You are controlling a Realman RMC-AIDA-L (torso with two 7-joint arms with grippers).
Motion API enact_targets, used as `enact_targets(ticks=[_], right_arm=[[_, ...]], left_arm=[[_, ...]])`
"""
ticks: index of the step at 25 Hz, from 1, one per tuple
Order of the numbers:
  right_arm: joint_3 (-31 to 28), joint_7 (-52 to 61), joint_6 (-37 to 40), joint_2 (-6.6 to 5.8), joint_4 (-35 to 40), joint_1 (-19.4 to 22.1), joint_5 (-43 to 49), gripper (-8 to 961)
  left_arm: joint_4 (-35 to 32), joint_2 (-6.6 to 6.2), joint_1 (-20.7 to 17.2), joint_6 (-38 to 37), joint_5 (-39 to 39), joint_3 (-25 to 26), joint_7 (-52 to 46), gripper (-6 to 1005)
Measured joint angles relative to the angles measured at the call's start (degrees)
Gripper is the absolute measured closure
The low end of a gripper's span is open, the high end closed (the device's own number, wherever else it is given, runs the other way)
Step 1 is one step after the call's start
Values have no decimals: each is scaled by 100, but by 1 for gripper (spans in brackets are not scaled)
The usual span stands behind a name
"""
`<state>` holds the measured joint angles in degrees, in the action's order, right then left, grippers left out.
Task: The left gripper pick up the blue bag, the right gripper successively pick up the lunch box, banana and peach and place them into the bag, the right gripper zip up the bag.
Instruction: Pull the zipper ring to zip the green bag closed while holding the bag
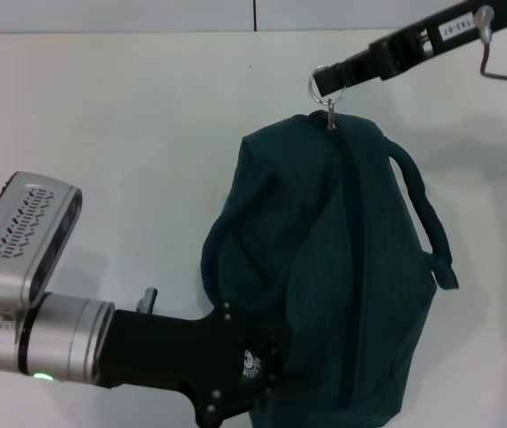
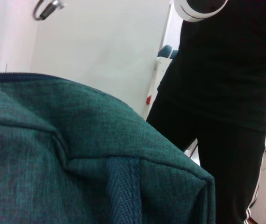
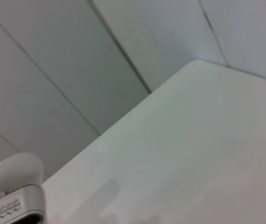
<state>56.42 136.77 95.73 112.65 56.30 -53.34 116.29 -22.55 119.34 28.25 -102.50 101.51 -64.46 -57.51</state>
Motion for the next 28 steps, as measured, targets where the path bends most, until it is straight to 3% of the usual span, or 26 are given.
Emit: enact_targets(ticks=[5,9,19,28], right_arm=[[7,-250,-169,180,51,254,4,933],[-30,-418,-233,249,336,555,-49,933],[-53,-642,-274,245,1063,1495,-892,931],[-61,-950,-262,268,1037,1829,-1536,929]], left_arm=[[-4,0,-66,-15,45,3,39,918],[1,2,-176,27,-27,210,17,917],[28,11,-401,184,-53,1133,-62,916],[-366,-80,-636,258,-55,1602,-609,758]])
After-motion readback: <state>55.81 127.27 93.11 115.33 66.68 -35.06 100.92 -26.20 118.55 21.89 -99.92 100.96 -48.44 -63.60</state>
